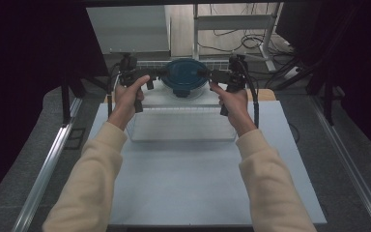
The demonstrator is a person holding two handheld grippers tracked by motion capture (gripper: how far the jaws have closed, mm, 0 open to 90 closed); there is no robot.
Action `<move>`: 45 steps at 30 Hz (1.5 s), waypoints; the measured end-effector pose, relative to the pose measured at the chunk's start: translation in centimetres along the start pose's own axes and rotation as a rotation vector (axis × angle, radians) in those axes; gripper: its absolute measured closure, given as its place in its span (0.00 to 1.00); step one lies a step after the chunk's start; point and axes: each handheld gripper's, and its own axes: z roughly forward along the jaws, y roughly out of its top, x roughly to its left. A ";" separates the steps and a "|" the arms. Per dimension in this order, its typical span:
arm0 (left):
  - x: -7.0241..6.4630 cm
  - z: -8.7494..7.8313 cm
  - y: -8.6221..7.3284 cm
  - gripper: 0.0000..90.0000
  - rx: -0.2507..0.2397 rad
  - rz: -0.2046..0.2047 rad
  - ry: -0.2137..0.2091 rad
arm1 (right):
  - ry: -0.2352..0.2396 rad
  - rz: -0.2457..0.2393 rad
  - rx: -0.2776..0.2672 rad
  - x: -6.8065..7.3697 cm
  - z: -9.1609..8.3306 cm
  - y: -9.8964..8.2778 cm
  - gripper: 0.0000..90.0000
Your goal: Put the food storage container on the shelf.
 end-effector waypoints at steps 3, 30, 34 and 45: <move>-1.0 -1.6 -1.0 0.17 0.001 0.076 -0.004 | -0.039 -0.158 0.033 0.5 -2.0 -0.9 0.12; -2.6 -11.3 -21.7 0.25 0.136 0.329 0.060 | -0.014 -0.464 0.114 -4.1 -16.0 -20.8 0.20; -1.8 -11.0 -24.4 0.25 0.168 0.317 0.092 | -0.048 -0.450 0.173 -5.8 -16.1 -23.4 0.20; -0.4 -10.4 -26.6 0.25 0.208 0.321 0.136 | -0.091 -0.443 0.174 -7.3 -15.4 -25.0 0.20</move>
